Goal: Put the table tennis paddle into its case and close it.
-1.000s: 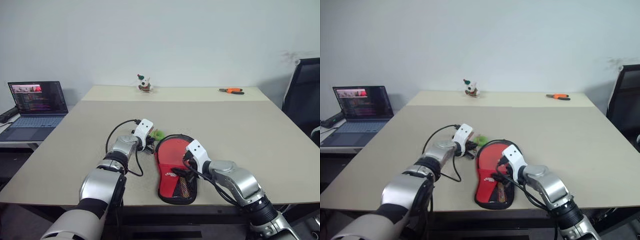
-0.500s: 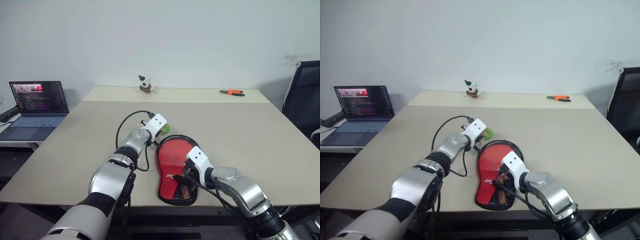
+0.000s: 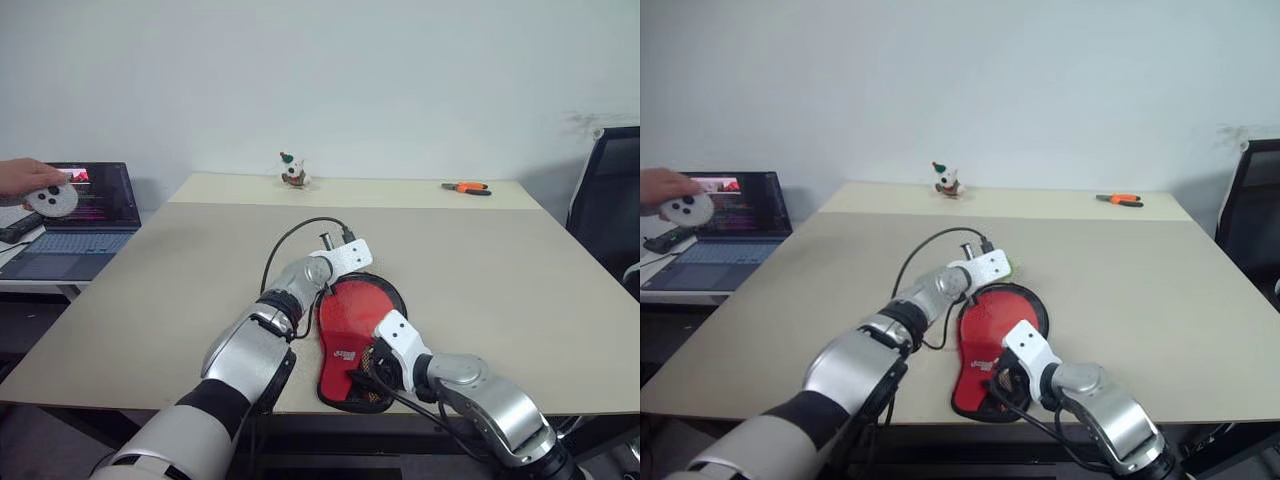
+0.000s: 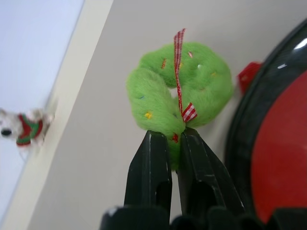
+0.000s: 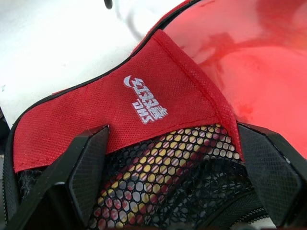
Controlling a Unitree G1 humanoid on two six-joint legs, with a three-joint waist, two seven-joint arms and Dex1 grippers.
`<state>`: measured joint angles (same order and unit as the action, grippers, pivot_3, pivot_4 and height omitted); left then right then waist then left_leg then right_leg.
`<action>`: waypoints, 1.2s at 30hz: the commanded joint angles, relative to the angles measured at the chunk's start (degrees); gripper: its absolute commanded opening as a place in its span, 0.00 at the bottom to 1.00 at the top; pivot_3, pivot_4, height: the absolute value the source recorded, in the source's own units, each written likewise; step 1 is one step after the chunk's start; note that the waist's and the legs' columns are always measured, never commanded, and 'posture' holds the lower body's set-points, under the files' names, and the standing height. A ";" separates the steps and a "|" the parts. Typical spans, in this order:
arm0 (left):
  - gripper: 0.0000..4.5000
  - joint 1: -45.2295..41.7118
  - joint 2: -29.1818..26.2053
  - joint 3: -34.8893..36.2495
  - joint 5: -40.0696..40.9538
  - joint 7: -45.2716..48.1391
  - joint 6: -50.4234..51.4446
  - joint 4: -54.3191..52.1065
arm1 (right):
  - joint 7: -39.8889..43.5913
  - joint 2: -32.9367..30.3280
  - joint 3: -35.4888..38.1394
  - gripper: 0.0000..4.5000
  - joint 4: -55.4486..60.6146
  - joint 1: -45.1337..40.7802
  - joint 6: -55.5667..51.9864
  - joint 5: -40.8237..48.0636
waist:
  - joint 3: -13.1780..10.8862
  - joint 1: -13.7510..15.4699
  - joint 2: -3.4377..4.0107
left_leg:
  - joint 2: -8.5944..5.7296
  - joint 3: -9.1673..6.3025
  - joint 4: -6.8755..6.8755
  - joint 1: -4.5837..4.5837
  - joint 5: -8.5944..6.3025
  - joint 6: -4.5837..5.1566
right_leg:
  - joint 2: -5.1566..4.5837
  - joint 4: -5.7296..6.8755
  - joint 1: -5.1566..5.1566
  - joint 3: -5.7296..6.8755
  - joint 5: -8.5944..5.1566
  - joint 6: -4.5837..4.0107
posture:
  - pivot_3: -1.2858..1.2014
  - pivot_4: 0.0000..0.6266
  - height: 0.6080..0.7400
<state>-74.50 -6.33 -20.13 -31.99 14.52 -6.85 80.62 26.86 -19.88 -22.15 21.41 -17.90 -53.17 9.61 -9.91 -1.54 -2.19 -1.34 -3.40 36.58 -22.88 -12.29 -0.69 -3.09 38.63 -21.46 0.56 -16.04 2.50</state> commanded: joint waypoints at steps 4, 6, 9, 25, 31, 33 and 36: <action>0.01 -3.66 0.71 -4.05 -4.75 -3.60 -4.04 -1.13 | -0.25 0.43 -7.33 1.00 -3.22 7.57 -9.24 1.26 | 0.11 0.00 -0.04 | 0.00 -0.02 -0.24 0.06 0.00 0.00 | 0.00 -0.16 0.05 0.02 -0.02 0.01 | 0.52 0.24 1.00; 0.01 -4.21 0.94 -5.62 -6.42 -4.80 -5.05 -1.07 | -0.47 0.23 -7.55 1.00 -2.31 8.61 -9.63 1.26 | 0.14 0.06 -0.04 | -0.01 -0.02 -0.38 0.05 0.00 -0.01 | 0.00 -0.31 0.04 0.02 -0.02 0.01 | 0.52 0.24 1.00; 0.01 -5.37 1.58 -7.34 -8.31 -6.64 -6.20 -0.99 | -0.74 0.25 -7.87 1.00 -1.57 9.35 -10.04 1.16 | 0.16 0.09 -0.05 | -0.02 -0.04 -0.55 0.01 -0.02 -0.04 | 0.00 -0.59 0.06 0.06 -0.01 0.01 | 0.52 0.24 1.00; 0.01 -7.42 6.38 -14.83 -15.39 -11.10 -10.90 -0.71 | -2.15 1.43 -7.53 1.00 -0.20 10.43 -11.61 1.08 | 0.15 0.13 -0.05 | -0.03 -0.05 -0.60 -0.04 -0.08 -0.07 | -0.01 -0.68 0.06 0.08 -0.06 0.08 | 0.52 0.24 1.00; 0.01 -7.89 9.68 -15.50 -15.53 -11.15 -12.96 -0.85 | -2.92 2.22 -7.52 1.00 0.10 10.88 -11.97 0.84 | 0.15 0.18 -0.05 | -0.03 -0.06 -0.61 -0.04 -0.09 -0.08 | -0.01 -0.71 0.06 0.08 -0.06 0.09 | 0.52 0.24 1.00; 0.01 -7.57 10.49 -15.24 -15.18 -10.73 -13.41 -0.85 | -3.06 2.40 -7.50 1.00 -0.21 10.75 -11.87 0.80 | 0.15 0.19 -0.05 | -0.03 -0.06 -0.61 -0.04 -0.09 -0.07 | -0.01 -0.71 0.06 0.07 -0.06 0.09 | 0.52 0.24 1.00; 0.01 -7.04 11.04 -14.69 -14.62 -10.14 -13.31 -0.80 | -3.17 2.61 -7.23 1.00 -0.37 10.43 -11.88 0.87 | 0.16 0.18 -0.04 | -0.02 -0.05 -0.62 -0.04 -0.09 -0.07 | -0.01 -0.71 0.06 0.08 -0.07 0.09 | 0.52 0.24 1.00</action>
<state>-78.73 3.45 -35.66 -47.76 5.48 -18.21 82.41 21.30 -17.19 -22.37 28.21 -12.66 -56.58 7.83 -9.75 -1.35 -2.23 -1.36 -3.45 35.96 -22.91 -12.38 -0.76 -3.10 37.92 -21.40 0.63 -16.11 2.59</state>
